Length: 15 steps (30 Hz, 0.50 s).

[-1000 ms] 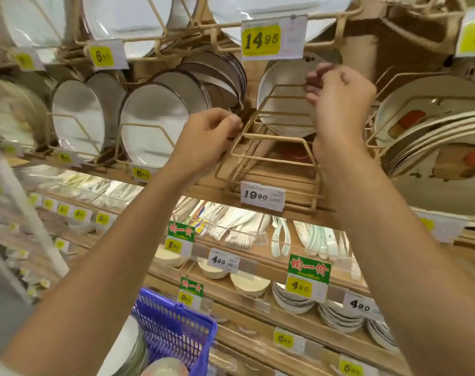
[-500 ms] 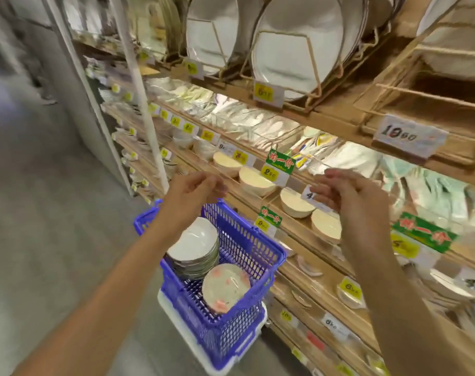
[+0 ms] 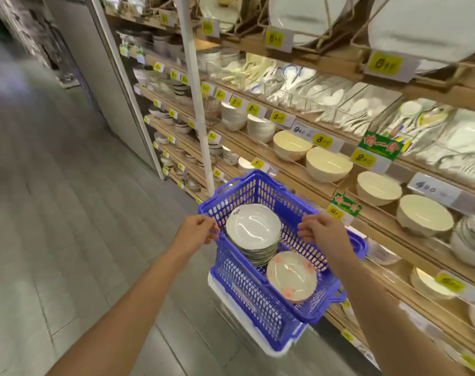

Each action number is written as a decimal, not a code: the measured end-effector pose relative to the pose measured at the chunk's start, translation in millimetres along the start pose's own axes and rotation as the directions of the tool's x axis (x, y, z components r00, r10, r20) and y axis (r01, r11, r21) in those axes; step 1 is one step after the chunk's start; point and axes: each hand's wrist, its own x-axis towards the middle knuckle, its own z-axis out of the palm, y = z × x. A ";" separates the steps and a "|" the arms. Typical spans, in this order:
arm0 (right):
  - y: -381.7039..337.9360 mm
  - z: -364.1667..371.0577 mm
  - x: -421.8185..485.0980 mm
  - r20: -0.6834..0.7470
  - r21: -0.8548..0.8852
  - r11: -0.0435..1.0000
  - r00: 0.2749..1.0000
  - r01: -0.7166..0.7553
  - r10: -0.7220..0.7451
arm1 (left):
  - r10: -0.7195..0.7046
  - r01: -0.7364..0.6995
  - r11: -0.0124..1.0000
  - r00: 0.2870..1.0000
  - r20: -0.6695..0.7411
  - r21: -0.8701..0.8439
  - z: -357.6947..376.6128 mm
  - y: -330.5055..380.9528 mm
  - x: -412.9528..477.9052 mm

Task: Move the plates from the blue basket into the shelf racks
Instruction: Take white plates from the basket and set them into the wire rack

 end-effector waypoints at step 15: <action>117.3 99.5 128.6 -0.132 -0.138 0.874 0.884 -0.465 0.449 | -0.134 0.058 0.924 0.975 0.179 0.378 13.3 -25.2 160.3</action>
